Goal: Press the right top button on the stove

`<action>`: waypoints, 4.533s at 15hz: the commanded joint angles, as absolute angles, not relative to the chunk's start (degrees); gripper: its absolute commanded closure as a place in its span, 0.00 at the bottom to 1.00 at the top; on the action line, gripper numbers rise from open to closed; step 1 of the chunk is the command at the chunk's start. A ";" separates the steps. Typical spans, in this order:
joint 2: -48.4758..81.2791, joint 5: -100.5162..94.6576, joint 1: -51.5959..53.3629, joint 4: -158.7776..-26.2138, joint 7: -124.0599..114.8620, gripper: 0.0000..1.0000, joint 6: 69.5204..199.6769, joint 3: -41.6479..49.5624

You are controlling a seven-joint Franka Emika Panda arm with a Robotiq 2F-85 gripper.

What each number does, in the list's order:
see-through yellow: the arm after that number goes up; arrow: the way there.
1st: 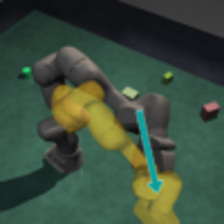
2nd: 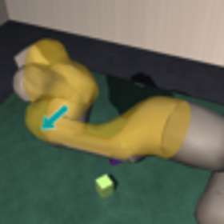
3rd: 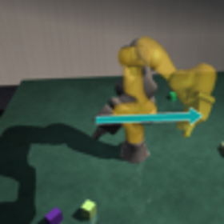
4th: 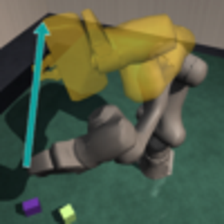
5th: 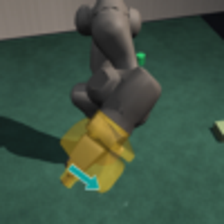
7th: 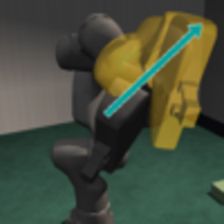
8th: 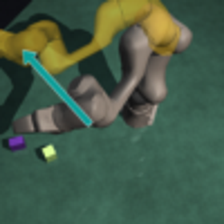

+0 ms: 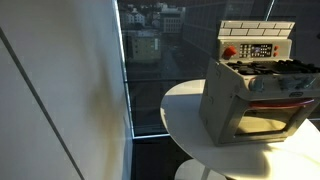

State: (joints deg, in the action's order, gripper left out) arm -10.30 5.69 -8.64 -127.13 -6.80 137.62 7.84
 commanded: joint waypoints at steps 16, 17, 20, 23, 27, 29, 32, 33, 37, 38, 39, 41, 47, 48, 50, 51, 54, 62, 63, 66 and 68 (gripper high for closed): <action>1.12 9.68 -6.88 -119.05 -4.96 0.00 144.05 7.72; 2.00 9.72 -6.90 -118.26 -4.98 0.00 143.98 7.61; 4.64 10.04 -6.93 -115.75 -4.88 0.00 143.61 7.16; 6.53 11.22 -7.03 -113.87 -4.51 0.00 143.10 6.54; 7.94 12.70 -7.22 -112.37 -4.10 0.00 142.46 5.82; 8.40 13.09 -7.28 -111.87 -3.97 0.00 142.13 5.63; 9.03 13.81 -7.41 -111.00 -3.63 0.00 141.32 5.45; 9.20 13.90 -7.42 -110.79 -3.62 0.00 141.10 5.44; 9.52 14.00 -7.47 -110.16 -3.78 0.00 139.95 5.44; 9.54 13.97 -7.48 -110.04 -3.86 0.00 139.54 5.46; 9.52 13.88 -7.48 -109.99 -4.00 0.00 139.28 5.49; 9.56 13.84 -7.51 -109.86 -4.04 0.00 138.96 5.53; 10.26 13.64 -7.66 -108.85 -4.32 0.00 138.02 5.69; 10.47 13.65 -7.71 -108.57 -4.33 0.00 137.93 5.70; 10.88 13.59 -7.81 -108.02 -4.33 0.00 137.72 5.69; 11.11 13.56 -7.86 -107.76 -4.36 0.00 137.67 5.69; 11.64 13.62 -7.98 -107.07 -4.32 0.00 137.37 5.65; 12.40 13.54 -8.07 -106.31 -4.44 0.00 137.30 5.63; 12.42 13.54 -8.08 -106.29 -4.43 0.00 137.32 5.63; 12.06 13.54 -8.07 -106.69 -4.31 0.00 137.36 5.61; 11.77 13.55 -8.07 -106.98 -4.28 0.00 137.41 5.61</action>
State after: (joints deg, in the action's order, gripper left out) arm 10.91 12.12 -7.49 -108.97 -5.49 138.98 5.78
